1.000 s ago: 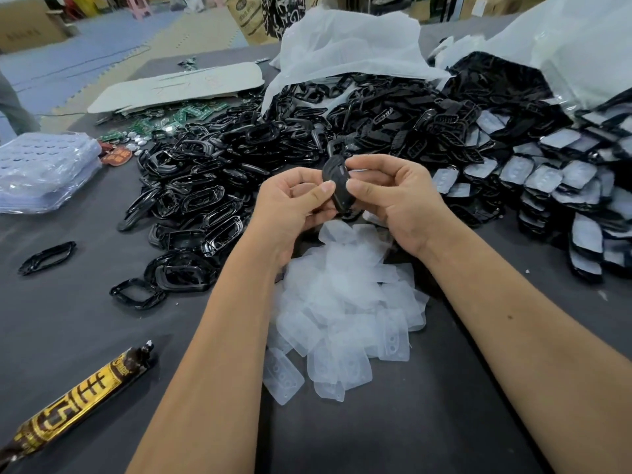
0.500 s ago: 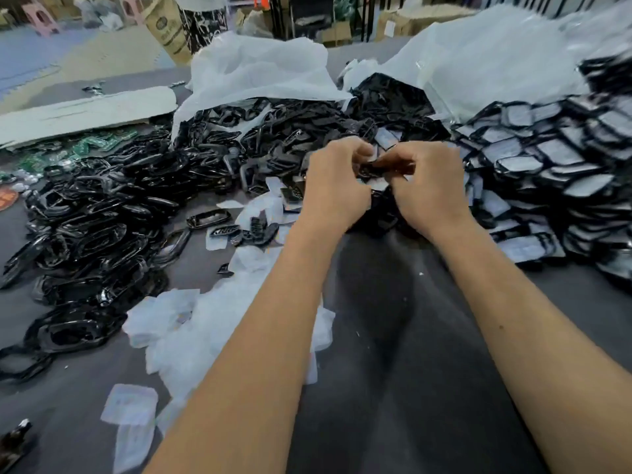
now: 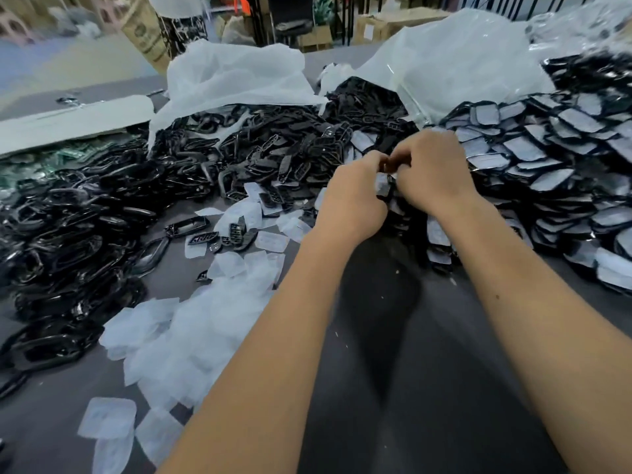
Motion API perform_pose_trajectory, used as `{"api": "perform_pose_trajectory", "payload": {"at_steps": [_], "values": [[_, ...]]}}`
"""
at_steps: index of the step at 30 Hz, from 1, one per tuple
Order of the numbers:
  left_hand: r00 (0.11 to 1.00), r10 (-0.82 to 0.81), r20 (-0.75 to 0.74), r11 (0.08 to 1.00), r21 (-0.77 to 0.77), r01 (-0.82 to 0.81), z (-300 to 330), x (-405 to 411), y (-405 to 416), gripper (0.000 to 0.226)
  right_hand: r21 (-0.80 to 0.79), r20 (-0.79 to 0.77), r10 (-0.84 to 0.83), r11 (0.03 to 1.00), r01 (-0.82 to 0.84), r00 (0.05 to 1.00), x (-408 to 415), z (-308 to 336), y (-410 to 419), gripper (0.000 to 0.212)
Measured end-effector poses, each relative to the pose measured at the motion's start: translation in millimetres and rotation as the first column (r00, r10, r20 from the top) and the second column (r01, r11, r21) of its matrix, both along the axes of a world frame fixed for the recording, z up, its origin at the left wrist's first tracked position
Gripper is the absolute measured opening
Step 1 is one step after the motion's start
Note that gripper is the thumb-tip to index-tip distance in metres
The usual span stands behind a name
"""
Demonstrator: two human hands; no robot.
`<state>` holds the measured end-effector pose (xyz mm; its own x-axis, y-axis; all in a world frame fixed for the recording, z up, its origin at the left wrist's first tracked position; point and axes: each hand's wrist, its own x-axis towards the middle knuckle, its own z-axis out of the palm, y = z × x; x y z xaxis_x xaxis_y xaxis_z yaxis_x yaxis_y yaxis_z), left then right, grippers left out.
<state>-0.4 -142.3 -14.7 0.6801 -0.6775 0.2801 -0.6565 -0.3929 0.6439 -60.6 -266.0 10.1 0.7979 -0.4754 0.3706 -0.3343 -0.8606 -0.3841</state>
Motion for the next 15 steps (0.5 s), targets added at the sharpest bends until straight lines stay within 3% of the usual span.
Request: {"api": "perform_pose_trajectory", "payload": {"at_steps": [6, 12, 15], "values": [[0.969, 0.242, 0.044, 0.97, -0.027, -0.241, 0, 21, 48, 0.035, 0.017, 0.005, 0.156, 0.988, -0.156, 0.988, 38, -4, 56, 0.039], [0.883, 0.464, 0.077, 0.875, 0.116, -0.47, -3, 44, 104, 0.034, -0.057, -0.133, 0.263, 0.961, -0.272, 0.956, 74, -14, 94, 0.033], [0.86, 0.509, 0.043, 0.851, 0.124, -0.51, -9, 50, 115, 0.035, -0.091, -0.239, 0.326, 0.93, -0.355, 0.915, 88, -19, 112, 0.027]]}}
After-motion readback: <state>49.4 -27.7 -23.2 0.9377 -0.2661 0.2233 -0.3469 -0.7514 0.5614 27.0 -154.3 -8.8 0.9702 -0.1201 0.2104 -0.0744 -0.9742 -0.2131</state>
